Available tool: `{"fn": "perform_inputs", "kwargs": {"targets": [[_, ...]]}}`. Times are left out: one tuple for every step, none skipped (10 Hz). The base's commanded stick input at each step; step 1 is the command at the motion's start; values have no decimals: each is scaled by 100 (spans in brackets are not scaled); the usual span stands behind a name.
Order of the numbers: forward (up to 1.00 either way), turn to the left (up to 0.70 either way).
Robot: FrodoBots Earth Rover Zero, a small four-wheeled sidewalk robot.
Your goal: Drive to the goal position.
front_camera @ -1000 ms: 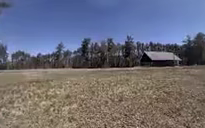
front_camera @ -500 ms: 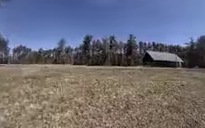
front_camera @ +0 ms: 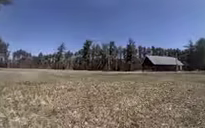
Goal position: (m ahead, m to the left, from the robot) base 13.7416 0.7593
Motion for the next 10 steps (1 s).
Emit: {"fn": "perform_inputs", "kwargs": {"targets": [[70,0],[70,0],[70,0],[70,0],[70,0],[70,0],[70,0],[70,0],[70,0],[70,0]]}}
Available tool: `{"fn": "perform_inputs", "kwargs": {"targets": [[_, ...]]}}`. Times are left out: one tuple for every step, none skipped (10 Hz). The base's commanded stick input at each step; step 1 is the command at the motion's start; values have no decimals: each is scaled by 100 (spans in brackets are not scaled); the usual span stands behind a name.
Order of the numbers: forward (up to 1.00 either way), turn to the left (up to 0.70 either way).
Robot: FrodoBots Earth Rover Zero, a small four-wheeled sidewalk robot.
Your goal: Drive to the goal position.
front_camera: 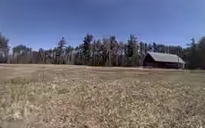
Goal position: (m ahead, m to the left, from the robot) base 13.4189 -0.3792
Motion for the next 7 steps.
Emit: {"fn": "perform_inputs", "kwargs": {"targets": [[70,0],[70,0],[70,0],[70,0],[70,0],[70,0],[70,0]]}}
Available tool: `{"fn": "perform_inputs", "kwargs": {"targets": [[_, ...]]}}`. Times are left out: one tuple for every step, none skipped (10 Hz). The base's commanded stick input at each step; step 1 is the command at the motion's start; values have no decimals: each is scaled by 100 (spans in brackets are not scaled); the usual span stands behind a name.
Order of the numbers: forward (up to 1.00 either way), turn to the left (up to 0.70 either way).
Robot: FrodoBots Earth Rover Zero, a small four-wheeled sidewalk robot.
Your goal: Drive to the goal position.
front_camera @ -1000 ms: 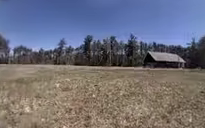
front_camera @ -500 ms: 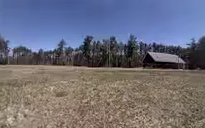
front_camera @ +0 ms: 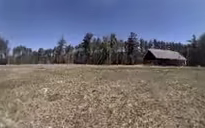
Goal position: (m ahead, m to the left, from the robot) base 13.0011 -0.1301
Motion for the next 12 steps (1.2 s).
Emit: {"fn": "perform_inputs", "kwargs": {"targets": [[70,0],[70,0],[70,0],[70,0],[70,0],[70,0],[70,0],[70,0],[70,0],[70,0],[70,0],[70,0]]}}
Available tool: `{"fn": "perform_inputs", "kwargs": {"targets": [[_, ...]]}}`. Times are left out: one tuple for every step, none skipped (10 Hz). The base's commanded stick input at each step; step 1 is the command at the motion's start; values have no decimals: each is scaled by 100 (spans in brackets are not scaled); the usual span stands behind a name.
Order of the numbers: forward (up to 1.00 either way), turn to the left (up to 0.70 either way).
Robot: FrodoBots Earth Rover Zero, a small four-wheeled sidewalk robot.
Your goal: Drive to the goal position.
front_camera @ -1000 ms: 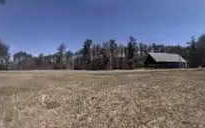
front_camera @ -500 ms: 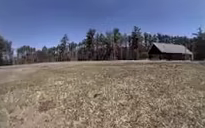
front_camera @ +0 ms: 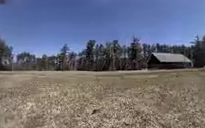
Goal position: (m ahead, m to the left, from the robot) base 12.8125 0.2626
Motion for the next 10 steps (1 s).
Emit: {"fn": "perform_inputs", "kwargs": {"targets": [[70,0],[70,0],[70,0],[70,0],[70,0],[70,0],[70,0],[70,0],[70,0],[70,0]]}}
